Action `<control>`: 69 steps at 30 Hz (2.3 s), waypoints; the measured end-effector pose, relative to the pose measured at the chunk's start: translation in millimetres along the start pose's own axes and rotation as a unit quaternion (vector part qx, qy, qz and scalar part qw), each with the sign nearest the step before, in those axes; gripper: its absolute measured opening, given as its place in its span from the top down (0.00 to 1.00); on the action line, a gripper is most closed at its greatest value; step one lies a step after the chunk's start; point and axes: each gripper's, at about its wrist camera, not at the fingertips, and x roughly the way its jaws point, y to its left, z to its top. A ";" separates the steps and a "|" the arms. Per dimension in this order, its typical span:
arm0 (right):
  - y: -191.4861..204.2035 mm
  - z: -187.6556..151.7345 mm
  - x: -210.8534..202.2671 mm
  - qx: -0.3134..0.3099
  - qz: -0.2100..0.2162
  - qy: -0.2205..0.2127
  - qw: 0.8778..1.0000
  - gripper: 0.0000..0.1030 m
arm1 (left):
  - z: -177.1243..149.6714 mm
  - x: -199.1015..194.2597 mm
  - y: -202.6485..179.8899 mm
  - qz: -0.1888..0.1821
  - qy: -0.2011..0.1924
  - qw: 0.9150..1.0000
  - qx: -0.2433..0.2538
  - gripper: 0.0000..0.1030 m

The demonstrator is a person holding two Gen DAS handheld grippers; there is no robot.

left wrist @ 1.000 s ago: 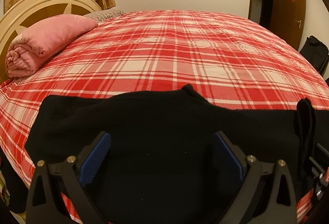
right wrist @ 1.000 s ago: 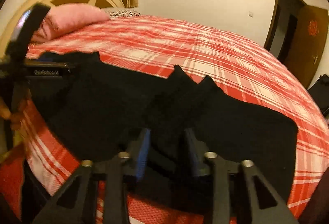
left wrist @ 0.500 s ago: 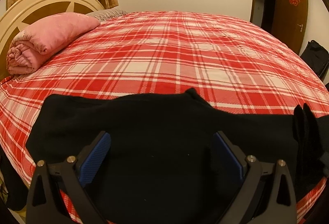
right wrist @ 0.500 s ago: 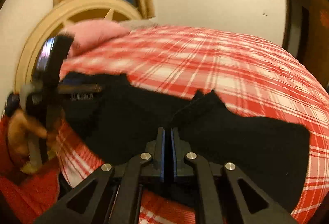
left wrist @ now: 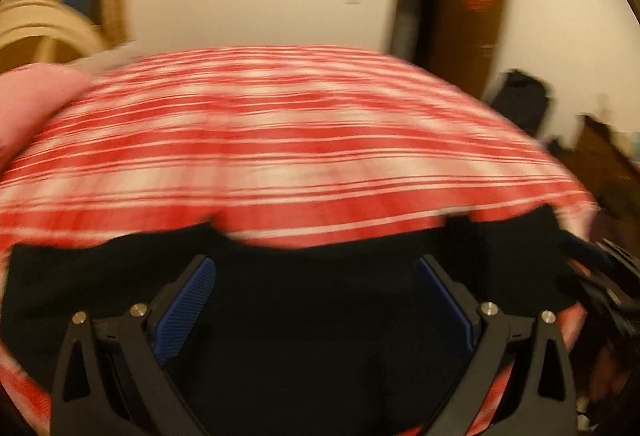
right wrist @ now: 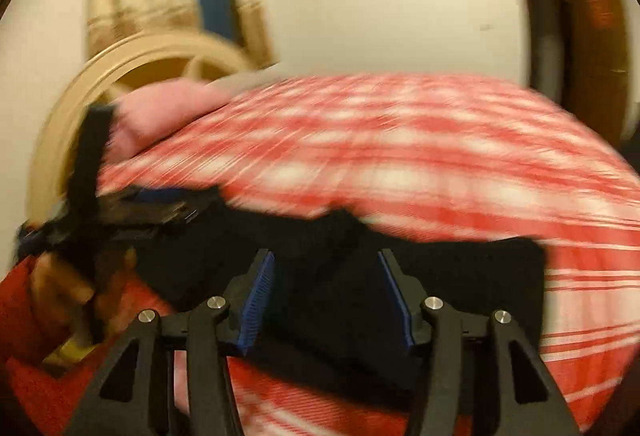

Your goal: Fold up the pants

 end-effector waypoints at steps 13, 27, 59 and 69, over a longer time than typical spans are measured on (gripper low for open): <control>-83.3 -23.0 -18.4 0.095 -0.145 0.009 0.985 0.47 | 6.0 74.4 -58.9 -0.165 0.102 0.980 -0.051 0.40; -96.6 -27.5 -20.0 0.121 -0.155 0.011 0.980 0.47 | 7.9 55.1 -58.1 -0.190 0.089 0.974 -0.090 0.89; -28.4 -9.9 40.0 0.023 -0.062 0.005 0.998 0.46 | -24.1 -10.6 77.6 0.037 0.026 0.991 -0.124 0.46; 10.9 4.1 53.2 0.037 0.004 0.003 0.999 0.46 | -87.4 -100.0 226.5 0.239 -0.063 0.911 -0.331 0.35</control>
